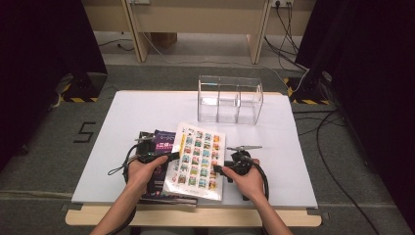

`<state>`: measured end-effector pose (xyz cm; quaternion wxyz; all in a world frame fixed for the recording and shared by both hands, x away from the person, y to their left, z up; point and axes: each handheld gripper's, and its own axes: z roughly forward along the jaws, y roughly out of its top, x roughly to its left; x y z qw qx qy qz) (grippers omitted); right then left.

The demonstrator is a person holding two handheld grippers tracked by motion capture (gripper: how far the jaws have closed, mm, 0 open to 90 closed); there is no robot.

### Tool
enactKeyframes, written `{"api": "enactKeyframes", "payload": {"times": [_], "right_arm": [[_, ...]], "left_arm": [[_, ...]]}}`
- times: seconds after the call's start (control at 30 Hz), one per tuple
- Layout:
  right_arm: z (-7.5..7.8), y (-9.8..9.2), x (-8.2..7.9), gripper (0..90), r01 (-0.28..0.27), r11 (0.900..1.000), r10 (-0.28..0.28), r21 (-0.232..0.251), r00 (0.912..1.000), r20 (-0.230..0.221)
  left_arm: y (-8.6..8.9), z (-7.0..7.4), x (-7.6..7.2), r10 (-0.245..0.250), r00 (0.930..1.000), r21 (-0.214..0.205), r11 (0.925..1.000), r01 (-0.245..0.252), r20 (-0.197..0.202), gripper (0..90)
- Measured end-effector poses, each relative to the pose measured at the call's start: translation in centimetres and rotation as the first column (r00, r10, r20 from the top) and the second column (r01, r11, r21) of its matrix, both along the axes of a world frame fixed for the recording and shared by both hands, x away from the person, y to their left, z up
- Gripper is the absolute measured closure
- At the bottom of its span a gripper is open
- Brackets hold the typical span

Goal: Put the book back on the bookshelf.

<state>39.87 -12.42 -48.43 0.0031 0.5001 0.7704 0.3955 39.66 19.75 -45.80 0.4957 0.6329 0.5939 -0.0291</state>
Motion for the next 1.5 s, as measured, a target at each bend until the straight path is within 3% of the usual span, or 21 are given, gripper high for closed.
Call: {"api": "enactKeyframes", "payload": {"times": [0.03, 0.07, 0.1, 0.17, 0.27, 0.4, 0.47, 0.6, 0.93, 1.2, 1.23, 1.5], "right_arm": [[0.0, 0.0, -0.1, 41.5, 0.003, 1.0000, -0.003, 0.004, 1.0000, 0.000], [0.0, 0.0, -0.1, 41.4, 0.005, 1.0000, -0.005, 0.003, 1.0000, 0.002], [0.0, 0.1, -0.1, 41.2, 0.005, 1.0000, -0.005, 0.003, 1.0000, 0.002], [0.0, 0.1, -0.1, 41.0, 0.005, 1.0000, -0.005, 0.002, 1.0000, 0.002], [0.0, 0.1, -0.1, 40.8, 0.005, 1.0000, -0.005, 0.000, 1.0000, 0.002], [0.0, 0.1, 0.0, 40.4, 0.002, 1.0000, -0.002, 0.000, 1.0000, 0.000], [0.0, 0.1, 0.0, 40.3, -0.001, 1.0000, 0.001, 0.001, 1.0000, -0.003], [0.1, -0.1, 0.4, 41.3, -0.027, 0.9996, 0.028, 0.008, 0.9994, -0.022], [0.3, 0.2, 2.4, 40.7, -0.034, 0.9993, 0.035, 0.015, 0.9984, -0.045], [0.8, 1.2, 4.6, 38.7, -0.039, 0.9981, 0.043, 0.049, 0.9959, -0.080], [0.8, 1.7, 5.1, 37.7, -0.051, 0.9969, 0.057, 0.060, 0.9922, -0.111], [0.5, 3.2, 6.3, 34.8, -0.055, 0.9936, 0.071, 0.099, 0.9828, -0.170]], "left_arm": [[0.0, 0.1, -0.1, -0.016, 0.9998, -0.030, 0.9994, 0.016, -0.007, 59.8], [-0.4, -0.2, -0.4, -0.045, 0.9989, 0.000, 0.9990, 0.045, -0.017, 59.7], [-0.4, -0.2, -0.4, -0.045, 0.9989, 0.000, 0.9990, 0.045, -0.017, 59.3], [-0.9, -0.8, -0.5, -0.045, 0.9987, 0.043, 0.9980, 0.046, -0.026, 58.9], [-1.0, -0.8, -0.5, -0.050, 0.9984, 0.024, 0.9984, 0.051, -0.028, 61.8], [-1.5, -0.8, -0.5, -0.068, 0.9977, 0.075, 0.9949, 0.068, -0.001, 68.2], [-1.3, -0.8, -0.5, -0.085, 0.9963, 0.067, 0.9942, 0.084, 0.011, 75.4], [-0.8, -0.6, -0.6, -0.119, 0.9923, 0.048, 0.9919, 0.118, 0.032, 77.9], [1.2, -0.9, -1.4, -0.093, 0.9955, 0.009, 0.9957, 0.092, 0.018, 78.6], [4.0, -1.3, -2.4, -0.054, 0.9984, 0.019, 0.9984, 0.054, 0.014, 78.5], [4.3, -1.4, -2.4, -0.047, 0.9988, 0.013, 0.9988, 0.047, 0.013, 78.4], [4.6, -1.8, -2.5, -0.045, 0.9989, 0.006, 0.9990, 0.045, 0.010, 78.2]]}}
